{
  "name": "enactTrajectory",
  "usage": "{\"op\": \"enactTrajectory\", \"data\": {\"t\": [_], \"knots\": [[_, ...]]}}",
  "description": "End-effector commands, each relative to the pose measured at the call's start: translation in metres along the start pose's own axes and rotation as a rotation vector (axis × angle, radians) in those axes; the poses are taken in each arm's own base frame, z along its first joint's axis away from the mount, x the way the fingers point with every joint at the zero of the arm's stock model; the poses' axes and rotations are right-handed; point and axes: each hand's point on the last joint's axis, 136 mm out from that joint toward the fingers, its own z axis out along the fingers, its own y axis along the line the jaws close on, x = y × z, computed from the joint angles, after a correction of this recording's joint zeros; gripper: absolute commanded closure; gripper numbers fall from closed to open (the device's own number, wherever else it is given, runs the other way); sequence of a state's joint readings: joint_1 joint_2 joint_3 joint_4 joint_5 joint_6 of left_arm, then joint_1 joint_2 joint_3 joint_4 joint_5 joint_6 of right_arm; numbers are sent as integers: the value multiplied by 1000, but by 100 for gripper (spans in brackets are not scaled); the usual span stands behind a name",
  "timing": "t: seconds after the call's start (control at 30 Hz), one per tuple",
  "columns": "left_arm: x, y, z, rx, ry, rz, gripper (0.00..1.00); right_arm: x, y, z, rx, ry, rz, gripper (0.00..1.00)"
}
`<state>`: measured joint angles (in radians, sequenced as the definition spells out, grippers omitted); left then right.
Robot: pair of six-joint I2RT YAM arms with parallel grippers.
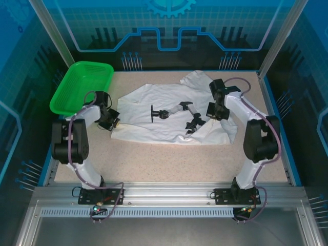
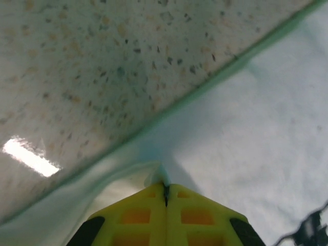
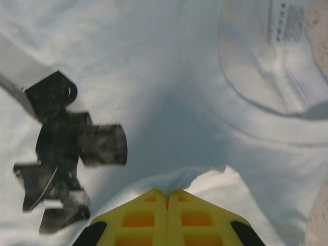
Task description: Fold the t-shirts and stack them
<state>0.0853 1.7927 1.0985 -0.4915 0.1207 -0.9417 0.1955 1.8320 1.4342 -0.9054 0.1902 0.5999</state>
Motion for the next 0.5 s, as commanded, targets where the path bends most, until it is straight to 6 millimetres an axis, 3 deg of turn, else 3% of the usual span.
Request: {"op": "enactTrajectory", "data": {"t": [0.0, 0.13, 0.23, 0.33, 0.47], "knots": [[-11, -3, 5, -4, 20, -21, 99, -16, 4, 9, -13, 23, -3, 100], [-19, 5, 2, -23, -11, -47, 89, -28, 1, 18, -7, 40, 17, 100], [-24, 12, -8, -27, -71, -61, 88, -35, -5, 20, -10, 39, 42, 98], [-24, 4, -16, 11, -75, -60, 85, -38, -12, 22, -20, 47, 65, 93], [-20, -7, -20, 57, -46, -64, 67, -40, -15, 22, -66, 65, 92, 58]]}}
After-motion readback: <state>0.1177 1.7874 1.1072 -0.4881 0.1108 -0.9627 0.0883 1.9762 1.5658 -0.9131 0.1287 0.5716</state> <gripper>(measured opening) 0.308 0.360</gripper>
